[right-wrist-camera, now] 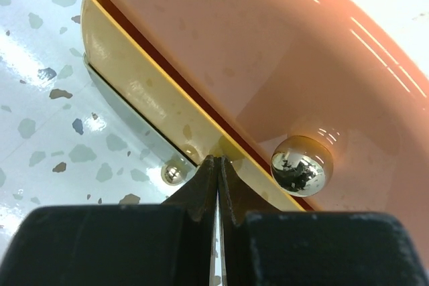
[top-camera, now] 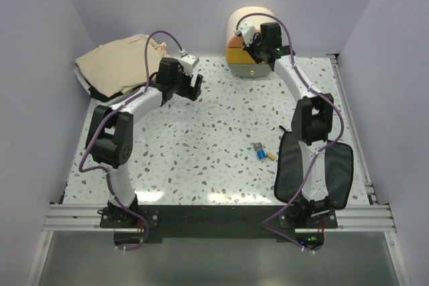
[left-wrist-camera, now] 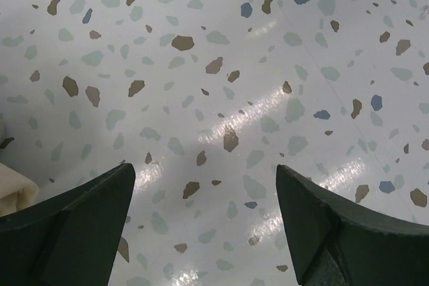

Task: Sort the stationery into containers
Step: Close the drawer in the storage box.

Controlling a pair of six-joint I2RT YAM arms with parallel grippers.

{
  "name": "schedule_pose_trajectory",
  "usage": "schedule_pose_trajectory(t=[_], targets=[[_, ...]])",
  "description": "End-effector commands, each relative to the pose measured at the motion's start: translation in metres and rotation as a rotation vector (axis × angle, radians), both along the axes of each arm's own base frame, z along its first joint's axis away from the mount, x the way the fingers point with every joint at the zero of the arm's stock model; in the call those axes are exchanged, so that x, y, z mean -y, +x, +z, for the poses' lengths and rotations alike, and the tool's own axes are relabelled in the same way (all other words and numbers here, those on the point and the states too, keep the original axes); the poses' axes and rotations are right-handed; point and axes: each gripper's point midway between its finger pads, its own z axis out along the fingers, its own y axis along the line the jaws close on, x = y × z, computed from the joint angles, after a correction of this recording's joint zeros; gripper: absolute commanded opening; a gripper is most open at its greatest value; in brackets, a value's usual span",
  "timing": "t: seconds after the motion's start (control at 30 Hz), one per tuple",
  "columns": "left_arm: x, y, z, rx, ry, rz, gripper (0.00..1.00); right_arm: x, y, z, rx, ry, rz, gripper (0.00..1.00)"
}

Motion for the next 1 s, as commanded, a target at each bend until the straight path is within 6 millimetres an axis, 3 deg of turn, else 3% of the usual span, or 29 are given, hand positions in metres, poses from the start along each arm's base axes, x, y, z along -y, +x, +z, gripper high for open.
schedule_pose_trajectory(t=[0.0,0.03,0.07,0.1,0.13,0.17,0.2,0.23,0.3,0.33,0.37,0.4,0.43,0.5,0.53,0.57,0.6,0.63,0.67,0.7,0.73,0.77,0.8,0.83,0.87,0.97], targets=[[0.013,0.04,0.048,0.158,-0.058,0.035,0.93,0.0,-0.014,0.031,0.015,0.052,0.006,0.0],[0.015,0.044,0.049,0.165,-0.062,0.033,0.93,-0.001,-0.021,0.034,0.008,0.059,0.011,0.02],[0.018,0.052,0.061,0.199,-0.074,0.035,0.93,0.002,-0.033,0.059,0.033,0.081,0.014,0.07],[0.019,0.056,0.066,0.212,-0.081,0.04,0.94,0.003,-0.043,0.052,-0.005,0.116,-0.009,0.27],[0.019,0.061,0.067,0.224,-0.082,0.052,0.95,0.012,-0.048,0.057,-0.009,0.15,-0.036,0.34],[0.021,0.069,0.081,0.27,-0.098,0.055,0.95,0.018,-0.056,0.093,0.055,0.208,-0.056,0.41],[0.022,0.074,0.086,0.293,-0.105,0.058,0.95,0.024,-0.062,0.087,0.016,0.301,-0.125,0.53],[0.021,0.08,0.089,0.318,-0.107,0.071,0.95,0.046,-0.06,0.098,0.041,0.353,-0.186,0.57],[0.021,0.094,0.109,0.404,-0.135,0.083,0.94,0.069,-0.056,0.117,0.073,0.48,-0.301,0.61],[0.02,0.1,0.107,0.417,-0.139,0.088,0.93,0.093,-0.051,0.117,0.079,0.515,-0.356,0.66],[0.022,0.107,0.118,0.466,-0.157,0.089,0.93,0.103,-0.046,0.119,0.086,0.546,-0.381,0.66],[0.022,0.111,0.121,0.476,-0.191,0.103,0.93,0.114,-0.041,0.116,0.081,0.569,-0.414,0.68],[0.024,0.116,0.115,0.485,-0.206,0.105,0.92,0.138,-0.031,0.111,0.068,0.639,-0.489,0.7],[0.024,0.126,0.132,0.561,-0.298,0.127,0.91,0.155,-0.021,0.106,0.053,0.728,-0.557,0.72],[0.027,0.131,0.124,0.564,-0.321,0.118,0.91,0.169,-0.015,0.095,0.048,0.743,-0.593,0.72],[0.03,0.14,0.137,0.594,-0.336,0.117,0.91,0.179,-0.009,0.09,0.069,0.739,-0.634,0.72],[0.031,0.147,0.135,0.596,-0.336,0.118,0.91,0.183,-0.005,0.084,0.073,0.731,-0.656,0.72],[0.03,0.157,0.116,0.578,-0.331,0.141,0.92,0.187,0.004,0.069,0.065,0.714,-0.672,0.71],[0.03,0.166,0.13,0.619,-0.351,0.15,0.92,0.194,0.011,0.063,0.082,0.706,-0.709,0.71],[0.029,0.173,0.127,0.627,-0.347,0.161,0.93,0.197,0.017,0.053,0.079,0.71,-0.73,0.71],[0.025,0.185,0.103,0.609,-0.326,0.203,0.95,0.197,0.023,0.053,0.086,0.739,-0.739,0.72],[0.024,0.193,0.114,0.634,-0.356,0.231,0.97,0.191,0.034,0.034,0.055,0.763,-0.714,0.73],[0.023,0.199,0.111,0.632,-0.378,0.252,1.0,0.183,0.041,0.038,0.047,0.821,-0.685,0.75],[0.024,0.204,0.094,0.606,-0.391,0.267,1.0,0.178,0.046,0.035,0.032,0.859,-0.667,0.77],[0.027,0.207,0.1,0.602,-0.435,0.275,1.0,0.175,0.053,0.02,0.004,0.894,-0.669,0.78],[0.035,0.209,0.089,0.544,-0.516,0.278,1.0,0.179,0.065,0.017,0.013,0.976,-0.719,0.82]])
